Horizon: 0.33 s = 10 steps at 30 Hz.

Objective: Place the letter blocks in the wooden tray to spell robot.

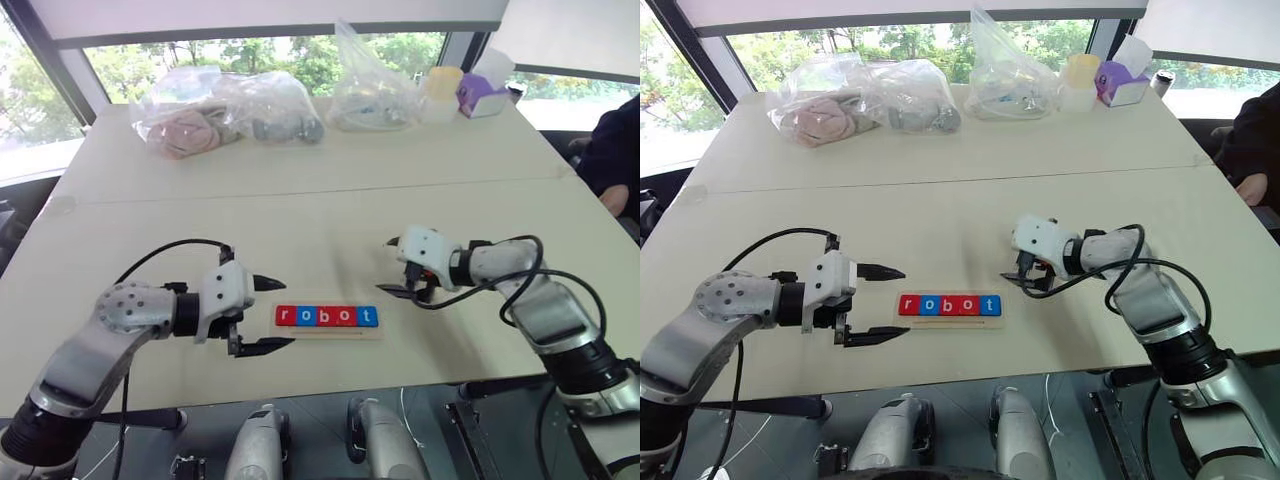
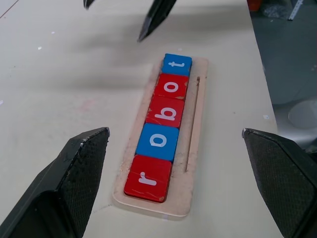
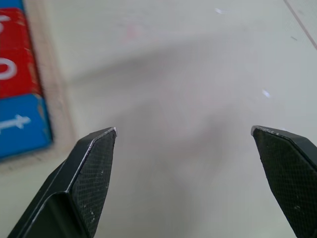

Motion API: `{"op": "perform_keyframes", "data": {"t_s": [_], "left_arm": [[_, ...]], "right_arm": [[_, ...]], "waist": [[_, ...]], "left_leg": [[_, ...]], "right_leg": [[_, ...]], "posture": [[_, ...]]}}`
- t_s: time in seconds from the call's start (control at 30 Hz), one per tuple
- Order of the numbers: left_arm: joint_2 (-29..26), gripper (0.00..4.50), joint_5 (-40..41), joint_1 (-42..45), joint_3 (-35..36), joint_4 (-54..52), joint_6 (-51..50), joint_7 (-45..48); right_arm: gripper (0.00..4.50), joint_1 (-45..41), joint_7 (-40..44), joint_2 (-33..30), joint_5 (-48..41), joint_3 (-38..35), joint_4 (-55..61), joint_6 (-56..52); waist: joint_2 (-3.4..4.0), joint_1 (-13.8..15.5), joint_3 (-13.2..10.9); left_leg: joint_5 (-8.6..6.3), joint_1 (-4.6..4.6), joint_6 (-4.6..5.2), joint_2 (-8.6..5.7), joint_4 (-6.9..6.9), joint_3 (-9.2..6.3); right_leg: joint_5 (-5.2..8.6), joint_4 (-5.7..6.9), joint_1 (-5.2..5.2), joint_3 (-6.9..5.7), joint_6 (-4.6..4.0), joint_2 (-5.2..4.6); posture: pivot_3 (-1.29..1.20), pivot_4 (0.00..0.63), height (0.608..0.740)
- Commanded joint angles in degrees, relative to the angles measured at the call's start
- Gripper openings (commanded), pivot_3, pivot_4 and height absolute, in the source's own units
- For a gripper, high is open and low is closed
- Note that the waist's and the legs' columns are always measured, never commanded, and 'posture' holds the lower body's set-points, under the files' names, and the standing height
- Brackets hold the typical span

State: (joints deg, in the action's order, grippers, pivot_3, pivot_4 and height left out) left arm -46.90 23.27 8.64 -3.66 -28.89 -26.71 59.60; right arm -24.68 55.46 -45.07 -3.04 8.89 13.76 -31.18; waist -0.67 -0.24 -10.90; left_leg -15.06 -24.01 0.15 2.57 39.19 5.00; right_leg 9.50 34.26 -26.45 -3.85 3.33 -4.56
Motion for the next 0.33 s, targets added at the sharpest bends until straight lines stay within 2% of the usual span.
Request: {"op": "perform_keyframes", "data": {"t_s": [0.03, 0.33], "left_arm": [[-0.8, 4.50, 1.0, -1.1, 1.9, -1.2, 0.3, 0.0], [-2.6, 4.50, 3.9, -4.0, 7.5, 0.4, -1.2, 0.6]], "right_arm": [[4.44, 5.0, 2.6, -3.0, -7.4, -7.3, 9.8, -7.3], [4.44, 15.6, 6.7, -9.4, -24.0, -22.5, 21.7, -20.7]], "waist": [[0.00, 0.3, 0.0], [0.00, 0.9, 0.0]], "left_leg": [[0.00, -0.02, 0.00, 0.00, -0.01, -0.01], [-0.01, 0.18, -0.02, 0.09, 0.01, -0.12]], "right_leg": [[0.00, -0.01, -0.02, 0.00, 0.00, 0.00], [0.03, -0.06, 0.09, 0.02, 0.02, -0.01]], "posture": [[0.00, 0.150, 0.740], [0.00, 0.150, 0.740]]}}
